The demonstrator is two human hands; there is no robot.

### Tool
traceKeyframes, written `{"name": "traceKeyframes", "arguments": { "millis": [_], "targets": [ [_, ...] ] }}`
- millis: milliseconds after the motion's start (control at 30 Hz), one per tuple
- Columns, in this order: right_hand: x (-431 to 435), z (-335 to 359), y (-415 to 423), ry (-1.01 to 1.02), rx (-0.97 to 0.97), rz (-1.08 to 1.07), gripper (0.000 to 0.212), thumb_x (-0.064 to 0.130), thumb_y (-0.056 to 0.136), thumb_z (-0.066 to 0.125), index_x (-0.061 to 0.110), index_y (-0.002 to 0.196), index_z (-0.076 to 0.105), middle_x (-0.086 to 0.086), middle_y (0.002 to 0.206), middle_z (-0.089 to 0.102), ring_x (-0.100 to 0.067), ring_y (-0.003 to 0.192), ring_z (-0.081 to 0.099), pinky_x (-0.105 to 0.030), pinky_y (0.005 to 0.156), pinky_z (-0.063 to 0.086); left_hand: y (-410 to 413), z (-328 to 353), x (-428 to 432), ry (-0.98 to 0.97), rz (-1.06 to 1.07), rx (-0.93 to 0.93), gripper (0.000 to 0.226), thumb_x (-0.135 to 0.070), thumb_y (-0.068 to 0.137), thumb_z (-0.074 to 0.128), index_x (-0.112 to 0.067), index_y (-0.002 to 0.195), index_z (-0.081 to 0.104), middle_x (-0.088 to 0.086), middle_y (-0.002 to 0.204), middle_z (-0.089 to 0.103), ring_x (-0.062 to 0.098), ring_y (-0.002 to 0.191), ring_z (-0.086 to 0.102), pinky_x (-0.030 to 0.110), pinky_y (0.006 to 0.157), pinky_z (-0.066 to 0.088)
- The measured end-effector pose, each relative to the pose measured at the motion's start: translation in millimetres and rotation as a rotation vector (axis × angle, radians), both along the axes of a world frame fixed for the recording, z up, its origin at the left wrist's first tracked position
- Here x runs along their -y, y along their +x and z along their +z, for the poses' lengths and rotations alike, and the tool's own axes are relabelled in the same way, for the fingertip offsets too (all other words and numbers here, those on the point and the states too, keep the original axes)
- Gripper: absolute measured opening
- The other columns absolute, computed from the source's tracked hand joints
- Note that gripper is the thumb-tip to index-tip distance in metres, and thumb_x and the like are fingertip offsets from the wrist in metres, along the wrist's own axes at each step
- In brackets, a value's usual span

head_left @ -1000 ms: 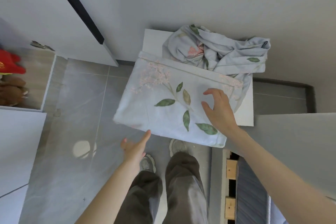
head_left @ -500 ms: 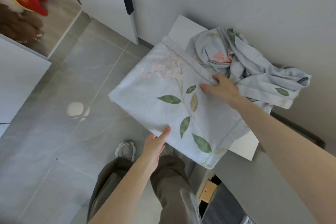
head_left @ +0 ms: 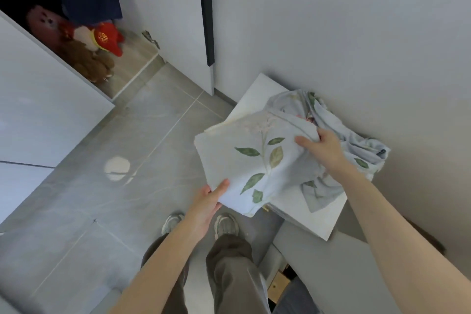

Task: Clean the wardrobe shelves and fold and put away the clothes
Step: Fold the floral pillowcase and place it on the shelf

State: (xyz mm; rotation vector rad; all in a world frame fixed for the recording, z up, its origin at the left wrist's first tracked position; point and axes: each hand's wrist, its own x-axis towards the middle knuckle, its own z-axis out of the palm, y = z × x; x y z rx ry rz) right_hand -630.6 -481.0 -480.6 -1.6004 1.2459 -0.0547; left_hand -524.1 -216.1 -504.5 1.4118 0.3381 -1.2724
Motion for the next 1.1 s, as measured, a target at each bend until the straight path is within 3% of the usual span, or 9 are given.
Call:
{"name": "traceKeyframes", "arguments": {
  "millis": [100,167,300,367,500,633,833,967,1100],
  "targets": [
    [-4,51,4,-0.028,0.041,-0.16,0.061,0.034,0.082,0.076,0.015,0.13,0.045,-0.003,0.125,0.051,-0.02,0.11,0.052,-0.034,0.09,0.046,25,53,3,-0.029,-0.01,0.112,0.025,-0.016,0.093,0.059,-0.009,0.118,0.06,0.004,0.113,0.069,0.011,0.1,0.065,0.015,0.074,0.054],
    [-7,85,9,0.005,0.124,-0.182,0.072,0.035,0.078,0.08,0.021,0.136,0.04,-0.003,0.134,0.046,-0.019,0.118,0.05,-0.036,0.098,0.045,46,83,5,0.013,-0.022,0.234,0.029,-0.016,0.091,0.063,-0.001,0.116,0.061,0.012,0.113,0.069,0.018,0.098,0.066,0.022,0.078,0.055],
    [-13,152,21,0.132,0.196,0.038,0.063,0.023,0.074,0.083,0.026,0.13,0.056,-0.007,0.12,0.066,-0.022,0.105,0.066,-0.031,0.078,0.054,86,148,-5,0.037,0.016,0.43,0.065,-0.008,0.081,0.074,-0.002,0.134,0.036,0.013,0.109,0.067,0.021,0.096,0.063,0.032,0.087,0.051],
    [-20,180,27,0.153,0.219,0.124,0.056,0.011,0.073,0.083,0.023,0.124,0.063,-0.015,0.112,0.07,-0.025,0.099,0.069,-0.041,0.087,0.057,104,179,-19,-0.01,-0.022,0.533,0.087,-0.005,0.08,0.075,-0.012,0.148,0.02,0.014,0.111,0.066,0.023,0.1,0.063,0.033,0.089,0.049],
    [-41,225,49,0.146,0.232,0.248,0.051,0.007,0.063,0.088,0.025,0.108,0.072,-0.022,0.091,0.063,-0.03,0.088,0.065,-0.045,0.093,0.054,140,229,-57,-0.038,-0.264,0.875,0.054,-0.009,0.079,0.076,-0.024,0.125,0.055,0.004,0.115,0.061,0.021,0.103,0.06,0.019,0.077,0.05],
    [-73,261,82,0.199,0.298,0.245,0.051,-0.008,0.067,0.08,0.007,0.114,0.068,-0.012,0.082,0.057,-0.023,0.081,0.061,-0.027,0.077,0.059,179,276,-90,0.048,-0.497,1.221,0.038,-0.012,0.084,0.071,-0.025,0.118,0.059,-0.008,0.114,0.057,0.013,0.102,0.053,0.018,0.079,0.04],
    [-128,312,141,-0.227,0.225,0.285,0.037,0.014,0.059,0.092,0.017,0.092,0.076,-0.002,0.091,0.073,-0.016,0.083,0.068,-0.026,0.075,0.057,245,342,-136,0.213,-0.644,1.448,0.039,-0.013,0.088,0.067,-0.015,0.126,0.058,-0.007,0.11,0.056,0.011,0.098,0.048,0.022,0.081,0.033],
    [-160,355,182,-0.481,0.26,0.363,0.024,0.027,0.067,0.088,0.017,0.084,0.074,0.007,0.079,0.066,-0.002,0.07,0.057,-0.009,0.056,0.038,290,385,-164,0.353,-0.779,1.55,0.023,-0.018,0.094,0.059,-0.007,0.114,0.063,0.007,0.097,0.06,0.024,0.092,0.055,0.029,0.074,0.034],
    [-176,393,222,-0.637,0.389,0.436,0.02,0.027,0.08,0.078,0.015,0.094,0.071,0.0,0.098,0.056,-0.012,0.088,0.054,-0.014,0.073,0.042,329,432,-186,0.443,-0.78,1.709,0.022,-0.02,0.099,0.049,-0.002,0.102,0.062,0.005,0.079,0.044,0.029,0.087,0.049,0.036,0.074,0.035]
  ]
}}
